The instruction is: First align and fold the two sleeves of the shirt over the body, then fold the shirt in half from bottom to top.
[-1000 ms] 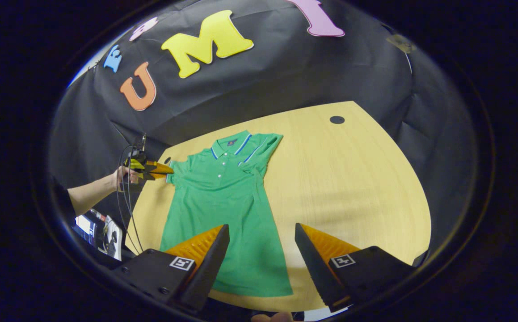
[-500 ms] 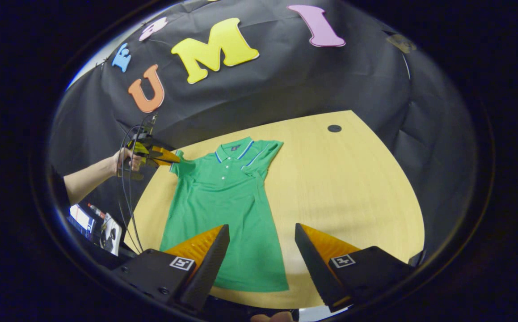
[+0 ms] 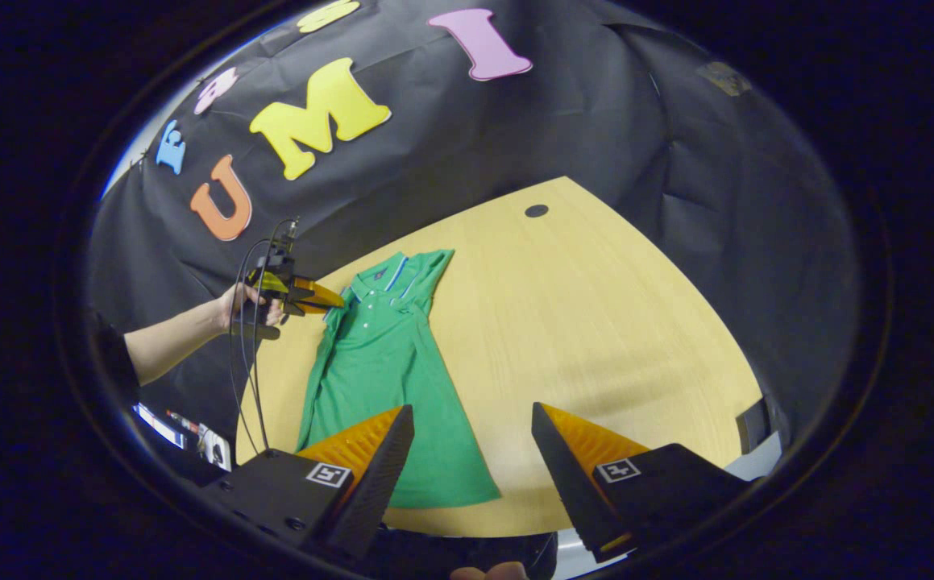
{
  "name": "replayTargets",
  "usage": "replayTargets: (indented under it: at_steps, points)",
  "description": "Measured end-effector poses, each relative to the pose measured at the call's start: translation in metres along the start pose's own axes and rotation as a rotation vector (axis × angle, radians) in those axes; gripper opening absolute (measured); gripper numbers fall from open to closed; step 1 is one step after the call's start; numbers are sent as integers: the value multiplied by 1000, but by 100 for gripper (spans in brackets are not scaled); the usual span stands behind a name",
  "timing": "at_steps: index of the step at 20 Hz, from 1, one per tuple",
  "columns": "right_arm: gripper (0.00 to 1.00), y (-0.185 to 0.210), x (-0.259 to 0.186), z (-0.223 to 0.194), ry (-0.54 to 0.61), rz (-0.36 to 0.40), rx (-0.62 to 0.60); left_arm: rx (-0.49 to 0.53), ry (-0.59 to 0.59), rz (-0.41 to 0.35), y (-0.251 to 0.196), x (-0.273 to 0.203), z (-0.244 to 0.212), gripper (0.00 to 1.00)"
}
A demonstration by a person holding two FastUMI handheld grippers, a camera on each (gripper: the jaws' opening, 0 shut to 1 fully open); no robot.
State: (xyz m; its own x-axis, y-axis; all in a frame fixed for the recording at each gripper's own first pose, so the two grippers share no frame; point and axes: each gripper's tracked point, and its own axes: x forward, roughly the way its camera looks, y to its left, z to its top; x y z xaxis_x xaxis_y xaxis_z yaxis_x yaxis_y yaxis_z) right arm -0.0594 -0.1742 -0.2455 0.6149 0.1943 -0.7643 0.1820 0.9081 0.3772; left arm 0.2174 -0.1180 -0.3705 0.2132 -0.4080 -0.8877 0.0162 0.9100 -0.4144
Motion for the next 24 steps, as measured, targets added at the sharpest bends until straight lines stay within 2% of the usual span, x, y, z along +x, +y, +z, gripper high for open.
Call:
replayTargets:
  at_steps: [1, 2, 3, 5, 8, 12, 17, 24]
  points:
    - [94, -1, 0, 0, 2, 2, 9, 4, -3, 11, -1, 6, 0, 16]
    - [94, -1, 1, 0, 5, 5, 13, 6, -11, 7, -5, 7, 0, 31]
    - [94, 1, 3, 0, 7, 10, 12, 5, -16, 2, -9, 5, 0, 35]
    - [94, 8, 9, 2, 9, 21, -4, -9, -26, -32, -18, -2, -2, 48]
    - [94, 23, 15, 9, 4, 43, -48, -32, -76, -38, -9, -25, -9, 100]
    - [94, 46, 20, 15, -10, 50, -181, -18, -147, -12, 15, -89, -43, 100]
    - [94, 57, 29, -6, 51, 42, -319, 20, -252, 20, 41, -160, -136, 100]
    - [94, 33, 22, -67, 153, 5, -457, 130, -204, 92, 75, -176, -308, 100]
